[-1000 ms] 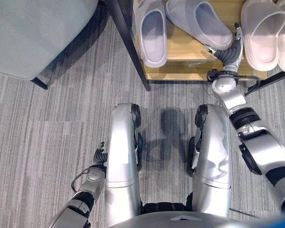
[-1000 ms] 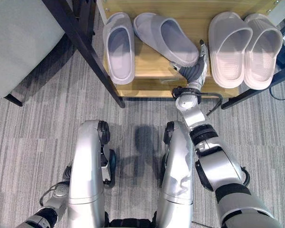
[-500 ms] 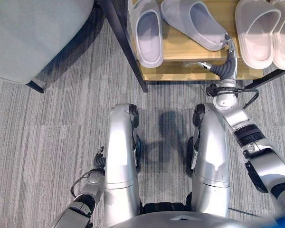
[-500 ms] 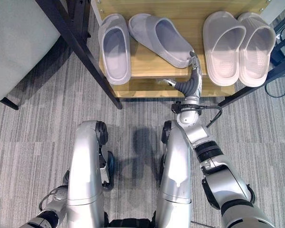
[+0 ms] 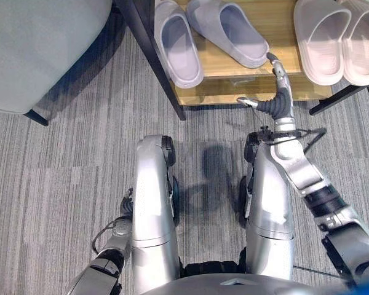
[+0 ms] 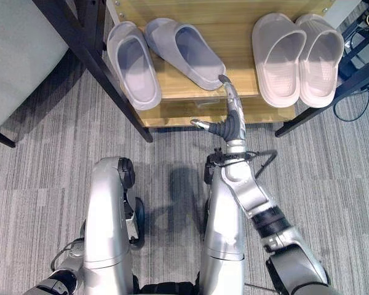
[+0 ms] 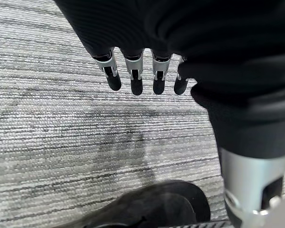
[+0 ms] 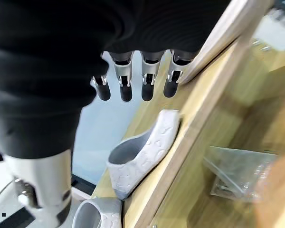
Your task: Arrange the slippers neatly on the shoe rack.
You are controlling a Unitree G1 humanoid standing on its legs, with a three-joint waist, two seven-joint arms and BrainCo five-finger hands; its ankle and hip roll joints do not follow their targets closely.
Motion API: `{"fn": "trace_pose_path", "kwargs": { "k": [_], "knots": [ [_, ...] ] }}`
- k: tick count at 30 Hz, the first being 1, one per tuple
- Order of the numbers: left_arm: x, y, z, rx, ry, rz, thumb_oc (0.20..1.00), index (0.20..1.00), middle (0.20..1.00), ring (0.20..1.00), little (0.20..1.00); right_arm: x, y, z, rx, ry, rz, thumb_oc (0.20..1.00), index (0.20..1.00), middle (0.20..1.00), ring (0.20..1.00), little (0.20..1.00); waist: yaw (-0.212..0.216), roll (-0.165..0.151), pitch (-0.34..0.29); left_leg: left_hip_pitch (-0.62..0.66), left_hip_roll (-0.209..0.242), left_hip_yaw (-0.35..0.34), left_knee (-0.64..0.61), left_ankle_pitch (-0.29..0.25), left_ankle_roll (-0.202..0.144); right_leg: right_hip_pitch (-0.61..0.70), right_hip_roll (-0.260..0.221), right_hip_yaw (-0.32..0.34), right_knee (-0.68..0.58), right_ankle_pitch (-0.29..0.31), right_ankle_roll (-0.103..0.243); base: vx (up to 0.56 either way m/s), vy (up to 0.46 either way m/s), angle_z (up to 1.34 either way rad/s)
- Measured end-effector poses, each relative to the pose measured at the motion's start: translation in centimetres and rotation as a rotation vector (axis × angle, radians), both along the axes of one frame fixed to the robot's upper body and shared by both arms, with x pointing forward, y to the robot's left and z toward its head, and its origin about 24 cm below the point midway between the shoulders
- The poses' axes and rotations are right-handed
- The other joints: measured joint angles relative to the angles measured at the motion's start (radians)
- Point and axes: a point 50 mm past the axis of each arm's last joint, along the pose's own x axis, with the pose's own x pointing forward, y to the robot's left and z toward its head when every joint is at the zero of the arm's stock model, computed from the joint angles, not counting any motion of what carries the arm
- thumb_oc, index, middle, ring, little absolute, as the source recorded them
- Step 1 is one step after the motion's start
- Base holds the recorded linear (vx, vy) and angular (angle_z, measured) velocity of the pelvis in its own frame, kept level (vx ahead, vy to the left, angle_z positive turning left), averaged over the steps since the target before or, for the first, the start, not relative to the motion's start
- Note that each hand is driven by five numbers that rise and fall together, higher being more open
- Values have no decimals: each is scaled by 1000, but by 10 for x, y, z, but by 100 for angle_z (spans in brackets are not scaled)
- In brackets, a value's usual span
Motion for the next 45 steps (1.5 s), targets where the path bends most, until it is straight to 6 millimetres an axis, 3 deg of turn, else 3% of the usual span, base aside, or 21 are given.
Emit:
{"fn": "trace_pose_path", "kwargs": {
  "k": [2, 5, 8, 10, 13, 15, 18, 20, 24, 27, 35, 37, 42, 45],
  "knots": [
    [-2, 1, -2, 0, 14, 7, 1000, 1000, 1000, 1000, 1000, -22, 2, -8, 11, 5, 43, 1000, 1000, 1000, 1000, 1000, -17, 0, 0, 0, 1, -2, 4, -1, -2, -1, 3, 0, 5, 0, 0, -32, -8, -5],
    [-10, 3, -6, 20, 40, -2, 1000, 1000, 1000, 1000, 1000, -16, 7, -14, -27, 38, 72, 1000, 1000, 1000, 1000, 1000, -24, -1, 0, 3, -2, -3, 1, -1, -2, -1, 8, -1, 6, -1, 2, 0, 0, 0],
    [-18, 4, -10, 22, 62, -2, 1000, 1000, 1000, 1000, 1000, 5, -1, -1, -80, -6, 5, 1000, 1000, 1000, 1000, 1000, -14, 1, 0, 2, -3, 0, 1, -1, -2, -3, 8, 1, 6, 0, 2, 0, 0, 0],
    [-16, 3, -6, 30, 38, -26, 1000, 1000, 1000, 1000, 1000, 35, -15, 18, -119, -34, -110, 1000, 1000, 1000, 1000, 1000, 15, 2, 0, 1, -3, 1, 0, -1, -2, -5, 7, 2, 6, 0, 1, 0, 0, 0],
    [-18, 5, -6, 34, 43, -26, 1000, 1000, 1000, 1000, 1000, 58, -19, 49, -123, -91, -187, 1000, 1000, 1000, 1000, 1000, 36, 4, 1, 0, -7, 2, -1, -1, -2, -4, 2, 3, 6, -1, 1, 11, 13, 2],
    [-17, 5, -6, 35, 38, -28, 1000, 1000, 1000, 1000, 1000, 64, -17, 64, -120, -128, -210, 1000, 1000, 1000, 1000, 1000, 54, 6, 2, 1, -9, 2, -1, -1, -2, -2, 0, 3, 5, 0, -2, 0, 0, 0],
    [-19, 7, -8, 40, 46, -23, 1000, 1000, 1000, 1000, 1000, 92, -13, 82, -157, -68, -277, 1000, 1000, 1000, 1000, 1000, 87, 16, 2, 3, -22, 1, -4, -1, -1, 5, -7, 2, 3, -1, 1, 24, 10, 6],
    [-23, 10, -9, 47, 64, -15, 1000, 1000, 1000, 1000, 1000, 95, -9, 90, -177, -77, -275, 1000, 1000, 1000, 1000, 1000, 96, 16, 2, 3, -25, 2, -6, -1, -1, 6, -9, 2, 2, -3, -8, 0, 0, 0],
    [-28, 12, -12, 54, 85, -6, 1000, 1000, 1000, 1000, 1000, 106, -27, 57, -289, 79, -386, 1000, 1000, 1000, 1000, 1000, 104, 17, 2, 3, -27, 2, -3, -1, -1, 8, -8, 3, 4, -3, -8, 0, 0, 0],
    [-27, 11, -12, 51, 75, -6, 1000, 1000, 1000, 1000, 1000, 108, -37, 44, -274, 149, -430, 1000, 1000, 1000, 1000, 1000, 95, 17, 2, 4, -26, 1, -3, -1, -1, 7, -9, 3, 5, -3, -8, 0, 0, 0],
    [-32, 14, -15, 54, 98, 7, 1000, 1000, 1000, 1000, 1000, 108, -29, 47, -245, 144, -384, 1000, 1000, 1000, 1000, 1000, 77, 17, 2, 5, -26, 1, -2, -1, -1, 8, -6, 3, 5, -3, -8, 0, 0, 0],
    [-30, 13, -14, 53, 94, 7, 1000, 1000, 1000, 1000, 1000, 103, -15, 51, -238, 98, -315, 1000, 1000, 1000, 1000, 1000, 71, 16, 2, 5, -25, 0, -2, -1, -1, 8, -4, 3, 5, -3, -8, 0, 0, 0],
    [-28, 13, -13, 52, 87, 5, 1000, 1000, 1000, 1000, 1000, 100, -13, 38, -264, 121, -289, 1000, 1000, 1000, 1000, 1000, 65, 16, 2, 5, -25, 0, -2, -1, -1, 7, -3, 3, 5, -3, -8, 0, 0, 0],
    [-24, 10, -12, 44, 79, 3, 1000, 1000, 1000, 1000, 1000, 87, -8, 26, -220, 105, -230, 1000, 1000, 1000, 1000, 1000, 52, 16, 2, 4, -24, -1, 0, -1, -2, 7, -1, 3, 5, -3, -8, 0, 0, 0]
  ]
}}
